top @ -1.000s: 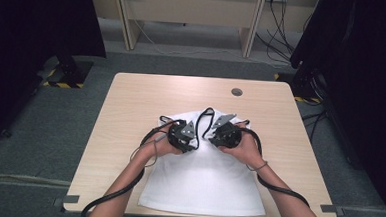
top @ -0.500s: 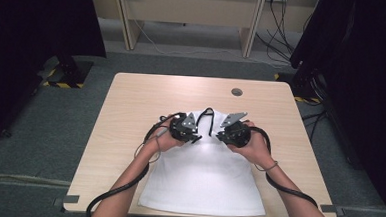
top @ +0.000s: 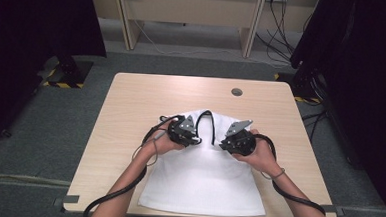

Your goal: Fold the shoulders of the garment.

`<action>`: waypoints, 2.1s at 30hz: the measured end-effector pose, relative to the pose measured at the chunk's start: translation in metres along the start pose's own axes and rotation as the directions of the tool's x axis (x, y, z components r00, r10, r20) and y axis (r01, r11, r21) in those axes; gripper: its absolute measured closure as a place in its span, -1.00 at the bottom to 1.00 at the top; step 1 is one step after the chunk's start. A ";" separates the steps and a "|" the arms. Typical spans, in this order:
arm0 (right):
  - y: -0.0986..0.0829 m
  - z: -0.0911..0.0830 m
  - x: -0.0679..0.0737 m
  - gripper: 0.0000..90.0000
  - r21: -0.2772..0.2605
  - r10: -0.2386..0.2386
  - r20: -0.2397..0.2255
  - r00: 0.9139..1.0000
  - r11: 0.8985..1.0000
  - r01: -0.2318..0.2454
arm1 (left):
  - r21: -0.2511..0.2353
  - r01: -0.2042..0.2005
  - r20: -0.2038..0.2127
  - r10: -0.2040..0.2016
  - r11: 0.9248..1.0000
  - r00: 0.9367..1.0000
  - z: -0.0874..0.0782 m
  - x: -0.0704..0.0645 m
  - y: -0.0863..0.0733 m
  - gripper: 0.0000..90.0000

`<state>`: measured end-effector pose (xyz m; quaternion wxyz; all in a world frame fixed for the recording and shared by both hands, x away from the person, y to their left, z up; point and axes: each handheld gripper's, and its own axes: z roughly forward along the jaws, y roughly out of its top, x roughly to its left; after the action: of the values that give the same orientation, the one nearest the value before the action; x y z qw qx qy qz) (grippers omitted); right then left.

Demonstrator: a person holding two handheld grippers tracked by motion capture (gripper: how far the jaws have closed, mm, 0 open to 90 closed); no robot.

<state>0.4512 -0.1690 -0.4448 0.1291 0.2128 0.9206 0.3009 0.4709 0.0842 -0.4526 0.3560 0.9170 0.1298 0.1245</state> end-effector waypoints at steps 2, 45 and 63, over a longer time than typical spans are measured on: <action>-0.001 -0.003 -0.002 0.60 -0.008 0.007 -0.018 1.000 1.000 -0.007 | -0.023 0.005 -0.002 -0.005 1.000 1.000 -0.006 0.000 -0.001 0.33; -0.029 0.011 -0.124 0.65 -0.048 0.417 0.315 0.853 0.904 -0.424 | -0.023 0.328 -0.354 -0.315 0.944 0.881 -0.015 0.100 -0.062 0.07; -0.027 0.010 -0.119 0.38 -0.035 0.374 0.307 0.875 0.923 -0.382 | 0.023 0.239 -0.285 -0.223 0.971 0.932 -0.011 0.084 -0.045 0.00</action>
<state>0.5504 -0.2392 -0.4564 0.2069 0.4345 0.8337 0.2709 0.5394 0.1507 -0.4643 0.3196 0.8783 0.2893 0.2067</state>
